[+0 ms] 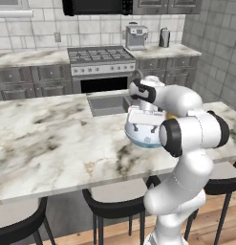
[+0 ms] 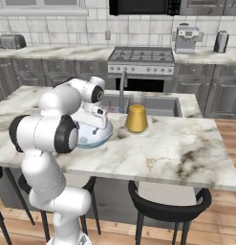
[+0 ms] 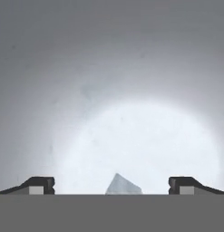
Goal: There are two ice cubes in the ice bowl. Place both ice cubes in the glass cup.
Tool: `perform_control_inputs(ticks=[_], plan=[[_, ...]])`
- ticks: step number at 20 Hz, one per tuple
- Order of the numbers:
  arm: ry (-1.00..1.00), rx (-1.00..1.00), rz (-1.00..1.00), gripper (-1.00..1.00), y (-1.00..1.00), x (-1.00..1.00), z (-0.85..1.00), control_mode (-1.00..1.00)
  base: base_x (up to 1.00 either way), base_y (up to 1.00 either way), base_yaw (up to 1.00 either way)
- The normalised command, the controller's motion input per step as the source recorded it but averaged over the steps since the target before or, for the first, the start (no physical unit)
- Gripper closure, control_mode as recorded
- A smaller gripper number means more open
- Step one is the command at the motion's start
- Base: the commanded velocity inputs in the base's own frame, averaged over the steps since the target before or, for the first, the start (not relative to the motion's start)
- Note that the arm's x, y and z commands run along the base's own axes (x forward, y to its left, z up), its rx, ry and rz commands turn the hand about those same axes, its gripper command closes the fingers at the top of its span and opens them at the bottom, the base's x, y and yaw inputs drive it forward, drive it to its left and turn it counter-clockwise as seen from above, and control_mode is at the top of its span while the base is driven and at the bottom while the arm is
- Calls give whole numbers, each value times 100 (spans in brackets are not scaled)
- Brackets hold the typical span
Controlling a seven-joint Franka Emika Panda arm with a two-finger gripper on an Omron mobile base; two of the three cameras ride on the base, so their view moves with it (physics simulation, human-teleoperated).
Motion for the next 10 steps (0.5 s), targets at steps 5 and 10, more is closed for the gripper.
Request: perform_control_inputs(ticks=[5, 10], plan=[[5, -2, 0, -100, 1, 22, -43, -100, 0, 0, 0], [8, -1, 0, -100, 20, 3, -23, -100, 0, 0, 0]])
